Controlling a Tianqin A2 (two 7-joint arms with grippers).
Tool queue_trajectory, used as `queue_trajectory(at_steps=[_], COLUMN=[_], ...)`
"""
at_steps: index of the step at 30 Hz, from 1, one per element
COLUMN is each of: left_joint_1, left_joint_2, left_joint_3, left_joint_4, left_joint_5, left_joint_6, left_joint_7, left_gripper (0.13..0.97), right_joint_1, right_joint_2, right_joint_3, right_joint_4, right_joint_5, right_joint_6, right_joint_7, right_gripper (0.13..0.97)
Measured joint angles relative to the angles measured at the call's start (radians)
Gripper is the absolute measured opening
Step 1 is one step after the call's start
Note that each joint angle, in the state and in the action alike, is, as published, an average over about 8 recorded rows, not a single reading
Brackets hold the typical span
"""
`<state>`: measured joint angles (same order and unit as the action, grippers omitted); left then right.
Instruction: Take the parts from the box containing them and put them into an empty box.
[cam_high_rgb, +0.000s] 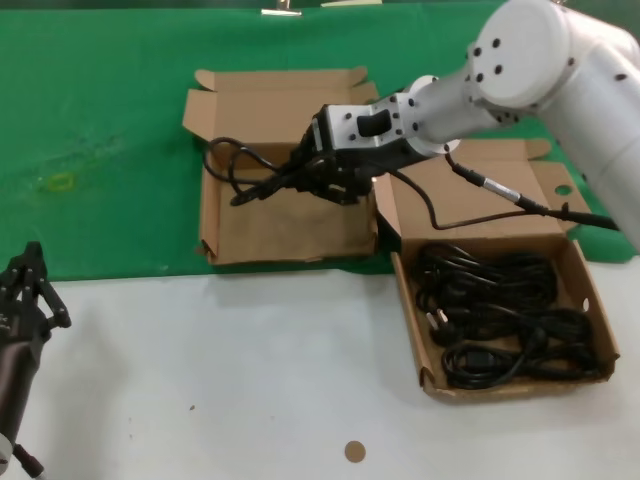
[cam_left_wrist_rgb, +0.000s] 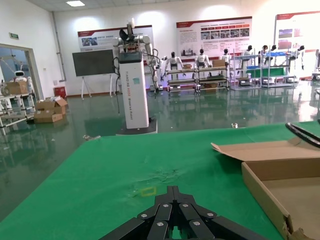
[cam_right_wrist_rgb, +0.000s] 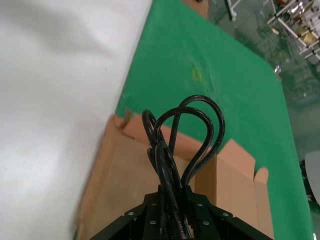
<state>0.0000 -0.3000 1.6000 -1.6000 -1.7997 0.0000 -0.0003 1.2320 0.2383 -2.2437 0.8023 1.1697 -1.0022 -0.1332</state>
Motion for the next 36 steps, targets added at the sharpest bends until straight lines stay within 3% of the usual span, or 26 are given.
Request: queue_trajectory(at_steps=[12, 21, 30, 36], left_joint_1=[0.000, 0.000, 0.000, 0.000], left_joint_2=[0.000, 0.000, 0.000, 0.000], left_joint_3=[0.000, 0.000, 0.000, 0.000], left_joint_4=[0.000, 0.000, 0.000, 0.000], left_joint_5=[0.000, 0.000, 0.000, 0.000], left_joint_6=[0.000, 0.000, 0.000, 0.000], left_joint_7=[0.000, 0.000, 0.000, 0.000], left_gripper=[0.144, 0.144, 0.146, 0.168], right_joint_1=[0.041, 0.046, 0.027, -0.013], right_joint_2=[-0.060, -0.074, -0.060, -0.055], right_joint_3=[0.000, 0.007, 0.011, 0.031], right_joint_4=[-0.176, -0.209, -0.179, -0.147], right_joint_5=[-0.005, 0.005, 0.008, 0.028], right_joint_6=[0.084, 0.108, 0.109, 0.137], right_joint_7=[-0.084, -0.106, -0.093, -0.085], right_gripper=[0.228, 0.307, 0.456, 0.615])
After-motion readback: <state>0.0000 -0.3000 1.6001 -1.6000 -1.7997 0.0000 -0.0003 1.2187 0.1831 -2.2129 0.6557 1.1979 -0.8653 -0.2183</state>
